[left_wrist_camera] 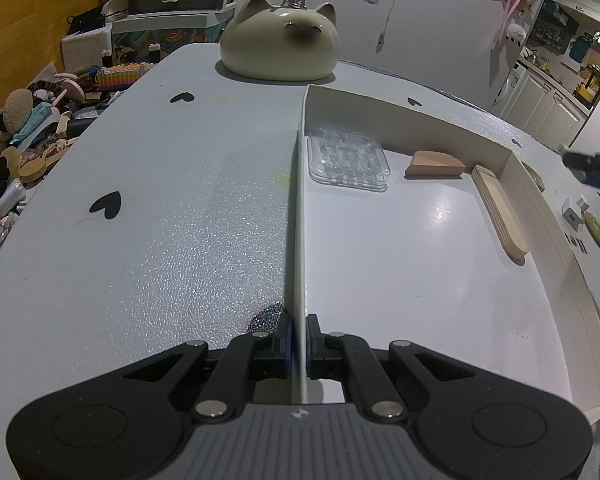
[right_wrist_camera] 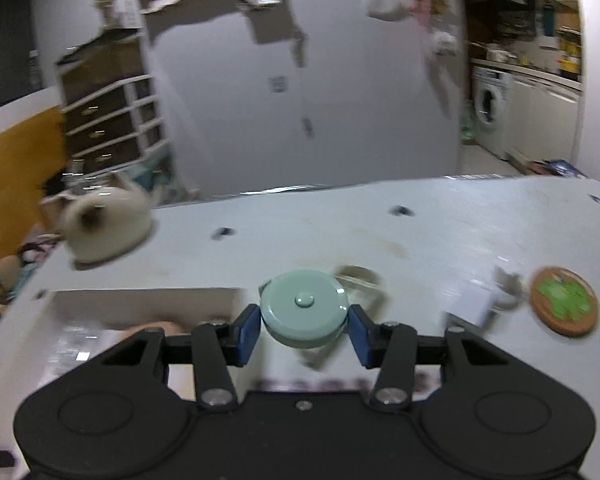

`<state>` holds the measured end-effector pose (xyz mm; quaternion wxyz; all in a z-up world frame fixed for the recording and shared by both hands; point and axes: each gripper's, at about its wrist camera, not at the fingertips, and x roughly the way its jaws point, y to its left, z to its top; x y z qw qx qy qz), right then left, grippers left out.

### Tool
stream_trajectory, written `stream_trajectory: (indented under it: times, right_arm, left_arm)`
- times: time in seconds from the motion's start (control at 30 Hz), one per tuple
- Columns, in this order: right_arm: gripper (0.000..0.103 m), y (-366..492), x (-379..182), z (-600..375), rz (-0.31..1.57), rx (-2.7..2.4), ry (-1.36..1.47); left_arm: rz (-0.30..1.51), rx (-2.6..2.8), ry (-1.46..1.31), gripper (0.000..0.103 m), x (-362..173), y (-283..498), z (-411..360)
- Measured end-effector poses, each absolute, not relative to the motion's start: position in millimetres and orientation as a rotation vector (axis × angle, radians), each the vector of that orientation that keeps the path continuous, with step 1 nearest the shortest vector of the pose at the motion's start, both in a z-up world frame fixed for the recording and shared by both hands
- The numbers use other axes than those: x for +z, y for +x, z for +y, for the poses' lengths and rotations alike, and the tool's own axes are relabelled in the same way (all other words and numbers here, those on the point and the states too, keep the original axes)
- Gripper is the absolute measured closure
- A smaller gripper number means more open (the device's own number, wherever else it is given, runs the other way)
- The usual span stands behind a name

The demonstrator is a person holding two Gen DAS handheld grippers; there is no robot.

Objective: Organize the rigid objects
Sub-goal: 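Carry the green tape measure with the right tool into the box, then open the right tool to release the tape measure in the box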

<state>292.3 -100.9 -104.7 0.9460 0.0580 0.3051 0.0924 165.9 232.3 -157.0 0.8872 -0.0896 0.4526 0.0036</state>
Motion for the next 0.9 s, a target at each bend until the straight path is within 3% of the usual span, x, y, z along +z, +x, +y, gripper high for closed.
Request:
stream_trajectory:
  times: [0.4, 0.9]
  right_arm:
    - [0.054, 312, -127, 1, 0.782, 0.442, 0.021]
    - [0.054, 331, -166, 24, 0.867, 0.407, -0.12]
  left_arm:
    - [0.94, 0.008, -0.189, 0.097, -156, 166, 232]
    - [0.921, 0.017, -0.146, 0.097, -147, 159, 227]
